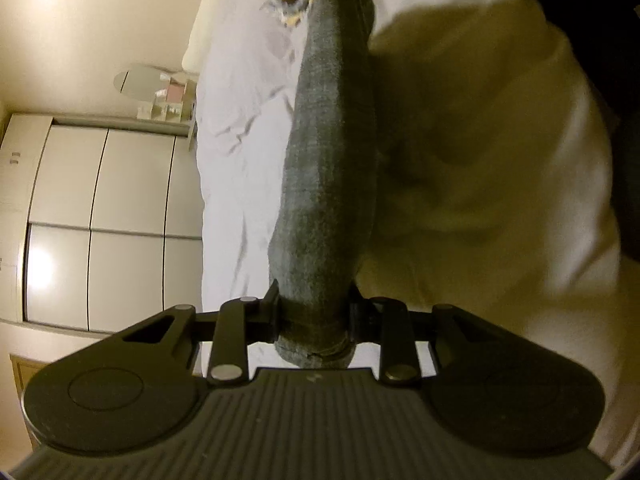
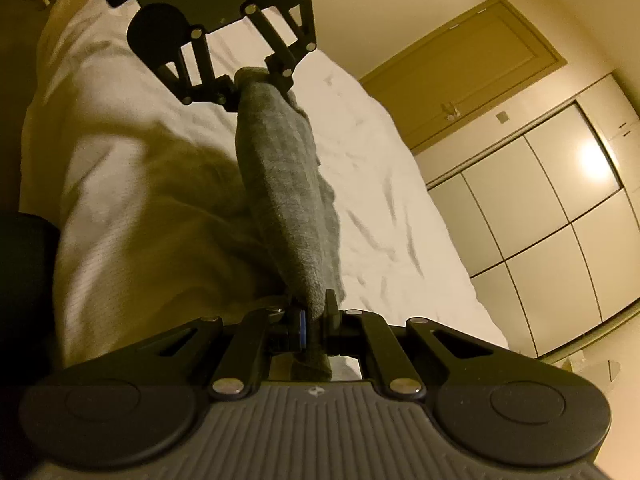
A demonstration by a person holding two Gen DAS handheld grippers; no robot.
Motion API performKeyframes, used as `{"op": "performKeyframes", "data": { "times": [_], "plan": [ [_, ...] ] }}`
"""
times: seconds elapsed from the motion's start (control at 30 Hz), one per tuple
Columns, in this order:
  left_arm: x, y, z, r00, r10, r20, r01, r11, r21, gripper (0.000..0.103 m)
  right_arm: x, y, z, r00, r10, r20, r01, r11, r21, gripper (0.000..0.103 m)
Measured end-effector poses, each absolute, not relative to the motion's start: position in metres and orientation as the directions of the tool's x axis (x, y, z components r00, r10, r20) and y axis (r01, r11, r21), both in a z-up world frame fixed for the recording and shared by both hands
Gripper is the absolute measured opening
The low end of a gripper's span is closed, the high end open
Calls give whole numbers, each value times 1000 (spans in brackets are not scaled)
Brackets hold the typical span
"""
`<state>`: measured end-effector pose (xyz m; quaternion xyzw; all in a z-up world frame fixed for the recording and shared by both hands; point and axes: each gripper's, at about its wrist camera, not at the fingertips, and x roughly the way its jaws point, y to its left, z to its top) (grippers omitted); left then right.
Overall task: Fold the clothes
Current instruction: 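Grasp the folded shorts ends with both grippers and lift them off the bed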
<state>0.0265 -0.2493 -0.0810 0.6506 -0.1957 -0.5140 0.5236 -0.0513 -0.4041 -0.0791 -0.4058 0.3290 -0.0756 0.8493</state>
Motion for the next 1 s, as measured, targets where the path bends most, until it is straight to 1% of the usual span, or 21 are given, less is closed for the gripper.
{"op": "performKeyframes", "data": {
  "times": [0.13, 0.33, 0.47, 0.83, 1.0],
  "plan": [
    [2, -260, -55, 341, -808, -481, 296, -393, 870, 25, -84, -406, -52, 759, -407, -509, -104, 695, -711, 3],
    [-40, -289, -26, 287, -827, -483, 285, -407, 868, 25, -143, -413, -13, 742, -442, -504, -47, 716, -697, 3],
    [-69, -300, -19, 282, -830, -482, 274, -412, 869, 25, -174, -421, 1, 743, -449, -497, -24, 724, -690, 3],
    [-143, -321, -15, 273, -798, -537, 294, -462, 837, 25, -250, -462, 0, 762, -426, -488, 19, 768, -640, 3],
    [-175, -349, -7, 213, -821, -530, 258, -476, 841, 25, -286, -476, 6, 749, -460, -477, 57, 762, -645, 3]
  ]
}}
